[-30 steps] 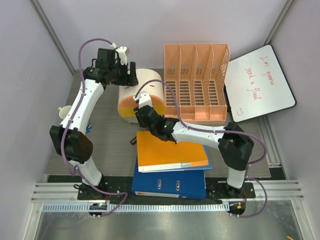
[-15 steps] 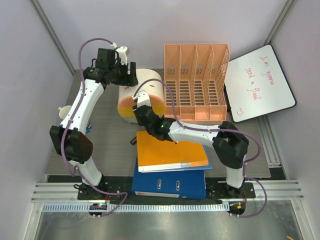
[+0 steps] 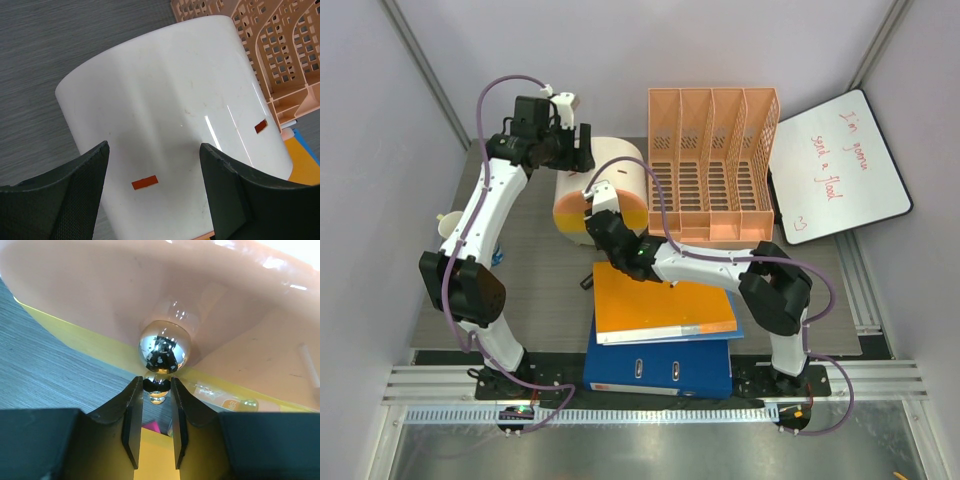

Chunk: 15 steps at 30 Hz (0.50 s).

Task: Organize the desk
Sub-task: Open the drawer in the storage box.

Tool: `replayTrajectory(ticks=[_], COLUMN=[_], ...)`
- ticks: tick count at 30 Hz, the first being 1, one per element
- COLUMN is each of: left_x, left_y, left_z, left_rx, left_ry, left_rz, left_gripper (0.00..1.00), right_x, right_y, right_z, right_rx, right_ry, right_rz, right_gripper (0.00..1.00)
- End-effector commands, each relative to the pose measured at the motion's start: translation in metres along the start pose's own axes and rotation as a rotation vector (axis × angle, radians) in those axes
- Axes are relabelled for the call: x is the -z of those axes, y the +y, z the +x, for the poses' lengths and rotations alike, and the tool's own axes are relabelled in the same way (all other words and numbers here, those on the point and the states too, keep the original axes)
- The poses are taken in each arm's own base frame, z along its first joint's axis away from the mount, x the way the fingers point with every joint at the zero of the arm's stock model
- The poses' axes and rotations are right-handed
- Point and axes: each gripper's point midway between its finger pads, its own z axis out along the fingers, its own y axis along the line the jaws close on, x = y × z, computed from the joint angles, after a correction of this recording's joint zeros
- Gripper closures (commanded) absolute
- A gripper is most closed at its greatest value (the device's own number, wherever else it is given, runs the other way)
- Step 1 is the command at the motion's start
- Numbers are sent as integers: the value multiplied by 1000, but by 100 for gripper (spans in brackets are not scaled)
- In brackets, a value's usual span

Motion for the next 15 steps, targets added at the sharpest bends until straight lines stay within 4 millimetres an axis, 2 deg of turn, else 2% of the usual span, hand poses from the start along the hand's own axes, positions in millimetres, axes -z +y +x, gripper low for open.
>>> replayTrajectory(ticks=[1, 6, 15], left_x=[9, 9, 10], left_y=[3, 4, 3], left_z=[5, 5, 4], left_rx=[-25, -28, -25], left_ry=[9, 9, 8], left_rz=[-20, -26, -25], left_gripper=[27, 27, 27], right_x=[-7, -2, 22], right_y=[4, 2, 3], right_z=[-24, -20, -9], right_rx=[-87, -96, -101], right_ry=[-63, -49, -33], right_rz=[-3, -11, -36], right_gripper=[76, 85, 88])
